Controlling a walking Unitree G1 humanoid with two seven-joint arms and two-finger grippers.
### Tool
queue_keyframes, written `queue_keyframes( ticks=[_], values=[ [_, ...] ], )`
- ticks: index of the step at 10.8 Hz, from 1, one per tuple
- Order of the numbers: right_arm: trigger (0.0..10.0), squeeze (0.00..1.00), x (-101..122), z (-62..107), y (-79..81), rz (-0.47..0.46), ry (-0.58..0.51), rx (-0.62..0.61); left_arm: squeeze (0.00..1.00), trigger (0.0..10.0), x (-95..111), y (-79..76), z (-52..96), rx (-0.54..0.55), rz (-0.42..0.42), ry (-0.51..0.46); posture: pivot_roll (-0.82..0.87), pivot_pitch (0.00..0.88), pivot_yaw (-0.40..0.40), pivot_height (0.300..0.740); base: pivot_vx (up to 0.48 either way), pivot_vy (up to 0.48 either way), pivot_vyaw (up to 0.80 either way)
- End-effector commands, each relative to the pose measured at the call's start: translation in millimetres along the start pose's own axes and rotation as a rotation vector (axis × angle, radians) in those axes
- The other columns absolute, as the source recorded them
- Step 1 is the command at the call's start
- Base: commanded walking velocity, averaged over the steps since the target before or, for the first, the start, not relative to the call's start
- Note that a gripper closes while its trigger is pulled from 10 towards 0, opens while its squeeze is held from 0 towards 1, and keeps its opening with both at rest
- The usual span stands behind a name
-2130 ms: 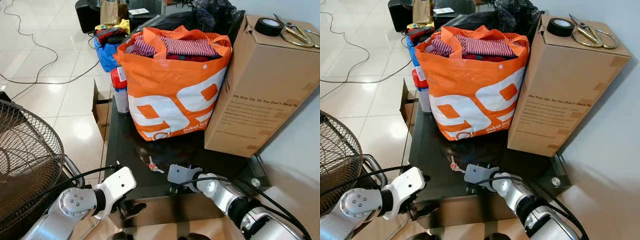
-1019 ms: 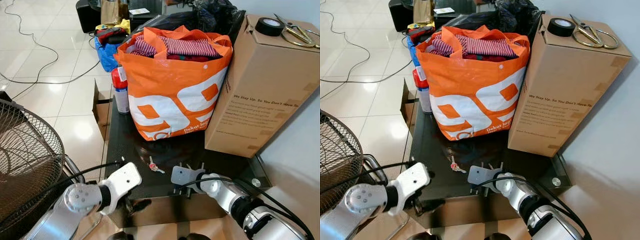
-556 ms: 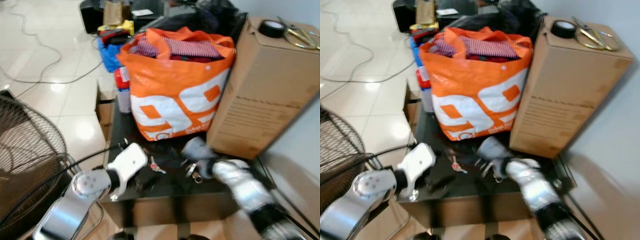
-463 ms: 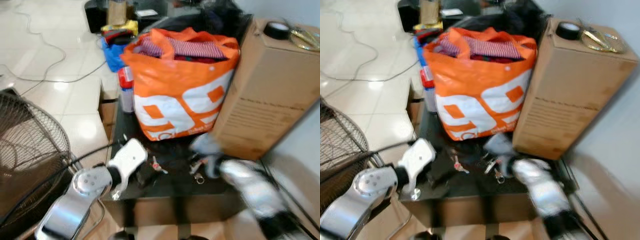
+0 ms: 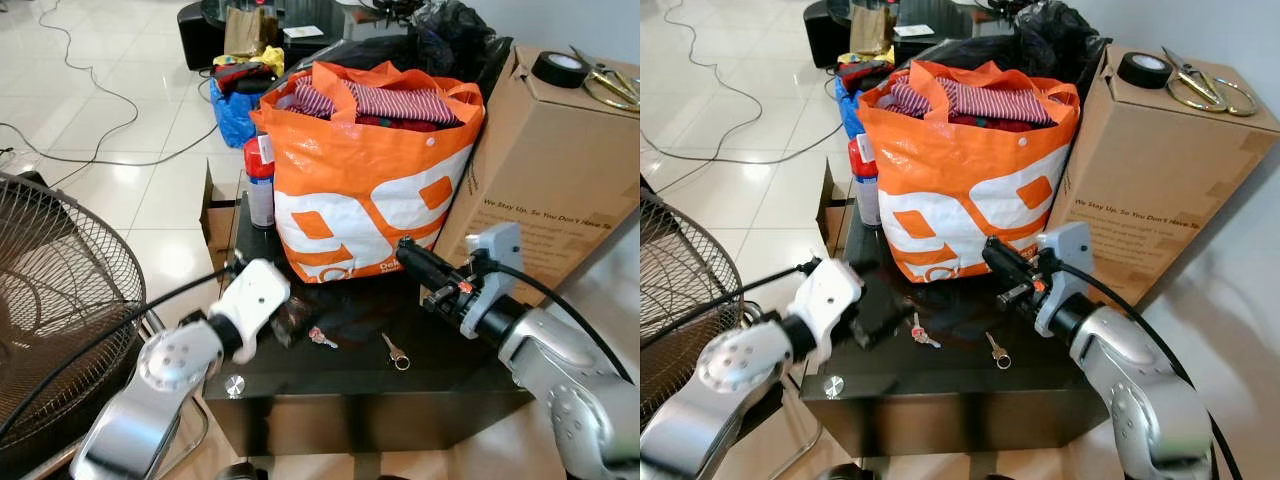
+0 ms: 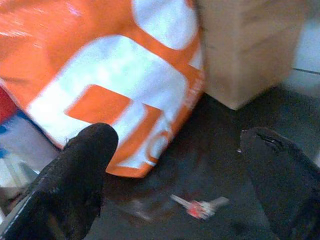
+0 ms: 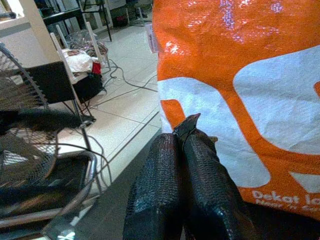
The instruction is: Hang keys on a hook
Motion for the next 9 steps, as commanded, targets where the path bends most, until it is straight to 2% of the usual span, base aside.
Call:
queue_keyframes(
  ticks=[1,3,4,6,7,8,9],
  values=[
    [0.0,0.00,6,3.9,0.8,-0.006,-0.012,-0.017,0.00,10.0,6,7.3,-3.4,0.035,-0.027,-0.028,-0.04,0.000,-0.050,0.740,0.000,0.000,0.00],
    [0.0,0.00,13,-0.7,4.3,-0.045,-0.038,-0.014,0.00,10.0,14,19.7,-6.6,0.069,-0.038,-0.067,-0.01,0.000,-0.055,0.740,0.000,0.000,0.00],
    [0.0,0.00,10,-7.6,2.0,-0.046,-0.030,-0.033,0.00,10.0,14,30.0,-8.0,0.100,-0.043,-0.077,-0.01,0.000,-0.048,0.740,0.000,0.000,0.00],
    [0.0,0.00,-2,-12.5,0.2,-0.041,0.007,-0.129,0.01,10.0,7,31.2,-18.1,0.114,-0.052,-0.056,0.01,0.000,-0.051,0.740,0.000,0.000,0.00],
    [0.0,0.00,-2,-14.3,1.6,-0.055,-0.010,-0.136,0.03,10.0,9,29.5,-19.2,0.101,-0.061,-0.064,0.04,0.000,-0.062,0.740,0.000,0.000,0.00],
    [0.0,0.00,2,-20.4,4.6,-0.071,-0.040,-0.100,0.79,10.0,13,30.5,-19.2,0.068,-0.115,-0.085,0.06,0.000,-0.074,0.740,0.000,0.000,0.00],
    [0.0,0.00,8,-26.8,7.5,-0.089,-0.074,-0.032,1.00,10.0,17,27.7,-22.1,-0.010,-0.194,-0.124,0.06,0.000,-0.078,0.740,0.000,0.000,0.00]
  ],
)
Point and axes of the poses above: a point about 5 cm out from each wrist's last joint towards the gripper, its own z axis pointing back from the gripper into the wrist, its own x axis along the axis of the wrist's last joint, y = z × x, the point moved 1 cm from there along -z, pointing out of the wrist towards the gripper, and after that the axes turned 5 degrees about z, right-handed, at the moved point
